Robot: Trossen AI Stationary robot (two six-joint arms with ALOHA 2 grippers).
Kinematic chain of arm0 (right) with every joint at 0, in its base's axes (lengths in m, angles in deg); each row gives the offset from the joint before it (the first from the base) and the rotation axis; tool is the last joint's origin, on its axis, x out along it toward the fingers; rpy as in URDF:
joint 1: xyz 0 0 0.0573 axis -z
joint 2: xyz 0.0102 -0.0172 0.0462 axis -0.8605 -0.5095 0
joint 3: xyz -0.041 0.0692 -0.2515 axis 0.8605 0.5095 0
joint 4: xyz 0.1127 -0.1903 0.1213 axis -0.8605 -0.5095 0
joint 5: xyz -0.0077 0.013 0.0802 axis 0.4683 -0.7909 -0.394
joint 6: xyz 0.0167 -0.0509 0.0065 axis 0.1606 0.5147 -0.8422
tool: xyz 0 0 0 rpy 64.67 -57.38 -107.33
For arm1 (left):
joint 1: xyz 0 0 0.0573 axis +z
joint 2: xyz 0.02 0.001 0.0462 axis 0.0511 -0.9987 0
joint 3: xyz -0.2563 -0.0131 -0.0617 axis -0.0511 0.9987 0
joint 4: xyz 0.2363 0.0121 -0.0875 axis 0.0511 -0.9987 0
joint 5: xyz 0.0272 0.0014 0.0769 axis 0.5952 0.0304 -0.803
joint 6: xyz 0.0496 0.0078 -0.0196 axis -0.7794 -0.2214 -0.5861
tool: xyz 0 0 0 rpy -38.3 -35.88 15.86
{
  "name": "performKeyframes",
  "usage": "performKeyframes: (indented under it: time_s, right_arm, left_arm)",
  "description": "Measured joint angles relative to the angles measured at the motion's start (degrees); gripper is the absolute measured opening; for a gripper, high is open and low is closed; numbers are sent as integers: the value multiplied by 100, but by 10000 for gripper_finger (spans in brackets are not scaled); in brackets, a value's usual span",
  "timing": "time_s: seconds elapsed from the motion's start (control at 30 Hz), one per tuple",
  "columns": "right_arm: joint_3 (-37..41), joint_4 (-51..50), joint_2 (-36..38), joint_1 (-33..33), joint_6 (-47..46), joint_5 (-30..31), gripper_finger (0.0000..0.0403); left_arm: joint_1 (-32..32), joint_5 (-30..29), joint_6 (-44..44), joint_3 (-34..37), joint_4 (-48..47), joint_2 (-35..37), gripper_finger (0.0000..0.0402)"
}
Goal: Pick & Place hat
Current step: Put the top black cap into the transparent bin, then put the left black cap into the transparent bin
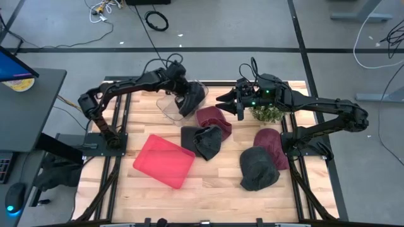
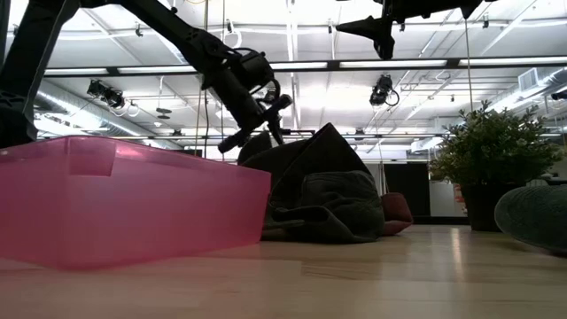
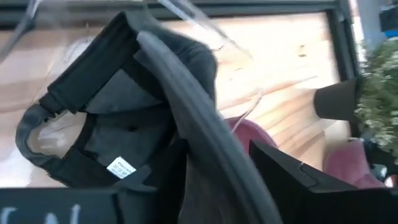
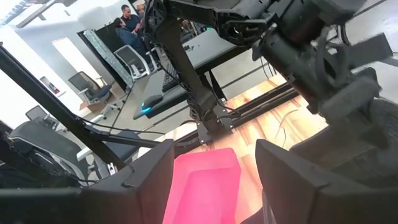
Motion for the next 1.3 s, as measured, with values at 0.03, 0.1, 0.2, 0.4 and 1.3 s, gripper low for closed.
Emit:
performKeyframes:
  time_s: [0.03,0.1,0.2,0.4,1.3]
  right_arm:
    - [1,0,0,-1,0,-1,235]
    - [0,0,0,0,0,-1,241]
    - [2,0,0,0,0,-1,247]
    - [0,-68,0,-1,-9,-1,251]
    - [-1347,-3041,540,1101,307,-440,252]
  left_arm:
    - [25,60,-68,-2,3,32,187]
    - [48,237,-193,-8,-27,50,197]
    - [86,346,-217,-7,-299,75,208]
    - [89,-6,-594,-7,-688,335,209]
    - [-750,-333,-2689,-7,-105,3124,209]
